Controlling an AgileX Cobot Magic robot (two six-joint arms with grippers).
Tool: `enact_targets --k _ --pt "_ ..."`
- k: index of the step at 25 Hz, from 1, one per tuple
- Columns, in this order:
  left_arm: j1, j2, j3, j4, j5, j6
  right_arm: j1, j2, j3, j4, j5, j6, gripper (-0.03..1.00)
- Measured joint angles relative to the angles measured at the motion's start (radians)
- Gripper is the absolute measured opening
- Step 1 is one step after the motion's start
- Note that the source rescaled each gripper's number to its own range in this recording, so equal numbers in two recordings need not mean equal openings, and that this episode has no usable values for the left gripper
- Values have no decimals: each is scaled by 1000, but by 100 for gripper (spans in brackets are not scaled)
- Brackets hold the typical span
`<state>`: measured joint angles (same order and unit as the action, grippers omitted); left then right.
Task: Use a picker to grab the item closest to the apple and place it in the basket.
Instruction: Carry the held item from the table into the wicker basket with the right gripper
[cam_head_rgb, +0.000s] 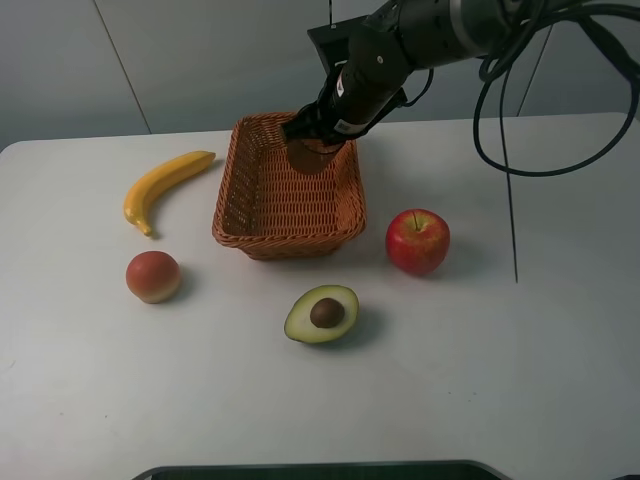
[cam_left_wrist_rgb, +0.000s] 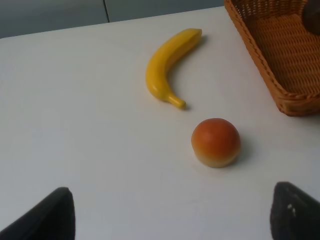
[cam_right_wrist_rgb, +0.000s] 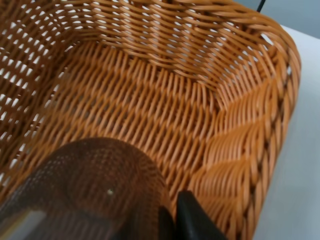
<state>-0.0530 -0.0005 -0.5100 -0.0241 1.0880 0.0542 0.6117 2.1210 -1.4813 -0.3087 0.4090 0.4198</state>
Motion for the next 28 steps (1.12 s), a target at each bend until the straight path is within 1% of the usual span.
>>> enact_targets --k 4,6,7,9,13,15,18,22,25,28 --pt "0 0 0 0 0 0 8 0 0 -2 -2 0 0" --pt "0 0 0 0 0 0 15 2 0 -2 -2 0 4" --pt "0 0 0 0 0 0 17 2 0 -1 -2 0 8" --pt "0 0 0 0 0 0 19 2 0 5 -2 0 22" --pt "0 0 0 0 0 0 21 2 0 6 -2 0 58" --pt "0 0 0 0 0 0 23 2 0 9 -2 0 74" --pt "0 0 0 0 0 0 23 -8 0 11 -2 0 88" --pt "0 0 0 0 0 0 25 -60 0 14 25 0 96" --pt "0 0 0 0 0 0 25 -116 0 12 79 2 96" --pt "0 0 0 0 0 0 25 -167 0 19 159 0 96"
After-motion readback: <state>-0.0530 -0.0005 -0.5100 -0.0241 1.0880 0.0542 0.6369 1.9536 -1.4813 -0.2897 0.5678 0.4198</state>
